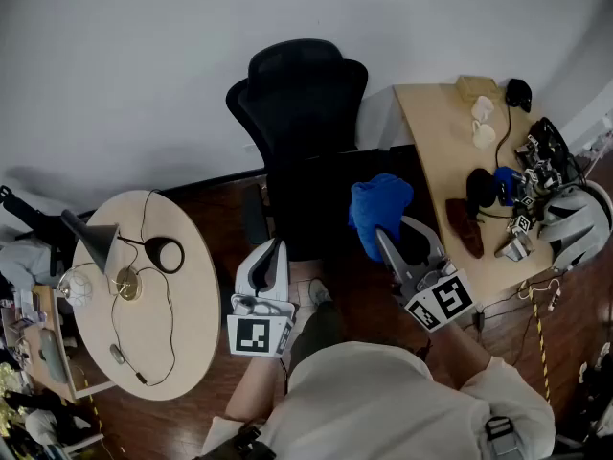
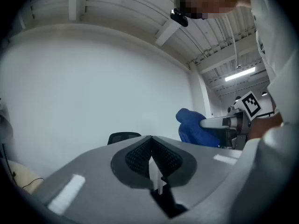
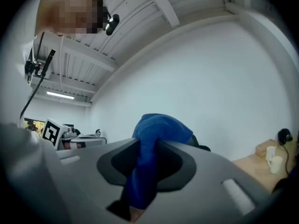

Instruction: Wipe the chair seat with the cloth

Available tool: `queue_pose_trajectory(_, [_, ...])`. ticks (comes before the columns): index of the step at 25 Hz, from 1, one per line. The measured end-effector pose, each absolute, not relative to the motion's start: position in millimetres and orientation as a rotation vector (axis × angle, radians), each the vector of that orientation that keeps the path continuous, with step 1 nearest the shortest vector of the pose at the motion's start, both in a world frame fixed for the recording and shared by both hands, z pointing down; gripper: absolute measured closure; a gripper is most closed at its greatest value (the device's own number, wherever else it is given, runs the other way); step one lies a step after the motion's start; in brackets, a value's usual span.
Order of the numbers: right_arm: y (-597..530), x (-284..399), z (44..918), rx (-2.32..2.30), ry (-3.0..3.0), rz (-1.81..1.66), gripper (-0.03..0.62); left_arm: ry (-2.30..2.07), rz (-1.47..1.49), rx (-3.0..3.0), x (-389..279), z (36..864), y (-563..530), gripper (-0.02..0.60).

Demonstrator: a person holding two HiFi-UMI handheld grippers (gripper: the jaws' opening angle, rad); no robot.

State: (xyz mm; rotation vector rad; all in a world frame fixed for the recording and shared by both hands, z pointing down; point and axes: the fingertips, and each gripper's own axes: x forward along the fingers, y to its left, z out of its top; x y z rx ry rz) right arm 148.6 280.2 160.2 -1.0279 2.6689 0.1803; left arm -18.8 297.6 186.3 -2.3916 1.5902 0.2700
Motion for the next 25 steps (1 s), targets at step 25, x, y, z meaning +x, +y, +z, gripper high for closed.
queue_pose_trajectory(25, [-269.0,-121.6,855.4,-1.148,3.163,-1.148,0.499,1.904,0.018,-2.551,-157.4,524.0,-121.3,0.548])
